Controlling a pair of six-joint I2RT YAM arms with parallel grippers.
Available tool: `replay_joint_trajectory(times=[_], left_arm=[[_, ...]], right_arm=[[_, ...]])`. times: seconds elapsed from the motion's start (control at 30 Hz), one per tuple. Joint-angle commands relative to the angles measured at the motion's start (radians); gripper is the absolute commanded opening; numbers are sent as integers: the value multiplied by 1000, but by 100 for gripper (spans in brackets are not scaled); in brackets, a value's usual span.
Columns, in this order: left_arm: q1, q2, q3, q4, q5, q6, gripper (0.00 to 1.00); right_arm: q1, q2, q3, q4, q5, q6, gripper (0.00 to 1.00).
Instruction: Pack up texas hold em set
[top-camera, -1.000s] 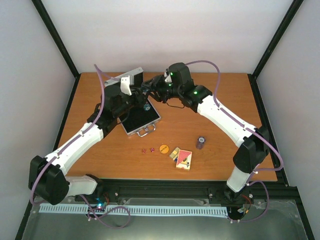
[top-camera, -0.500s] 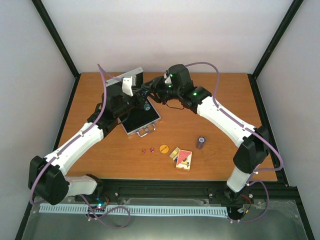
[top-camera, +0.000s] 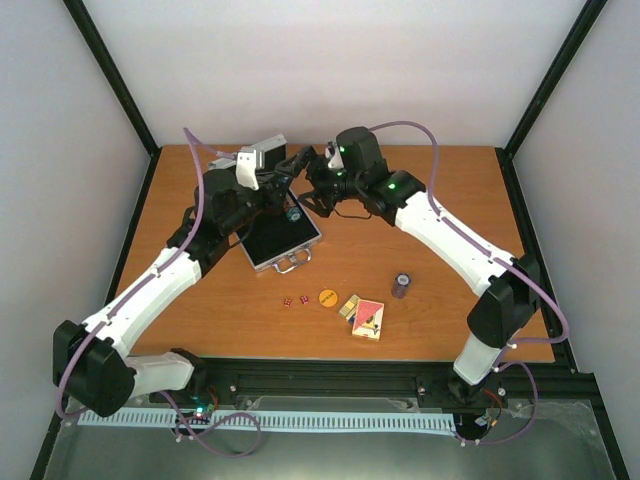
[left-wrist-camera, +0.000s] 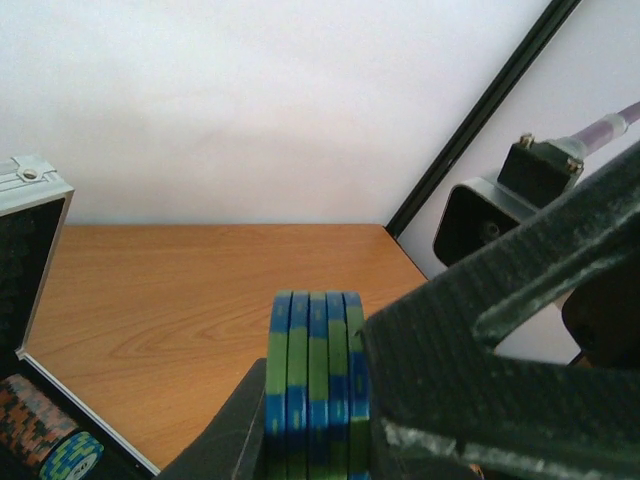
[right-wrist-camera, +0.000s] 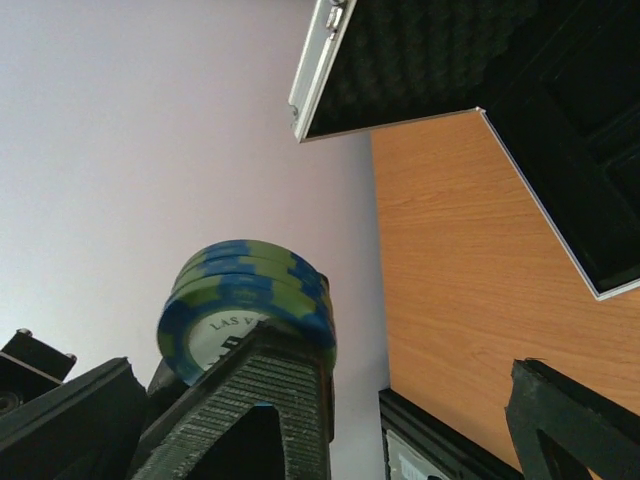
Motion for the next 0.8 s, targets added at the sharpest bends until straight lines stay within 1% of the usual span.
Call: replay_joint_trajectory(times=[0.0, 0.17, 0.3, 0.4, 0.53, 0.63, 0.7, 0.77], left_arm=[[8, -32, 57, 6, 37, 31, 1], [8, -44, 57, -44, 99, 61, 1], [8, -46, 78, -127, 161, 134, 1], [8, -28, 126, -281, 207, 223, 1], [10, 39, 231, -545, 193, 378, 1], [12, 129, 321, -731, 153, 471, 1], [12, 204, 371, -817, 113, 510, 1], [12, 266, 414, -868, 86, 539, 1]], right_arm=[[3, 1, 61, -39, 1, -44, 100], [-37, -6, 93, -74, 38, -96, 100], [-96, -13, 134, -171, 99, -187, 100], [-137, -18, 166, -279, 151, -283, 100], [-178, -54, 135, -394, 219, -397, 100], [-189, -100, 84, -424, 294, -465, 100], [-191, -131, 52, -440, 348, -504, 100], [-196, -146, 28, -455, 375, -541, 100]])
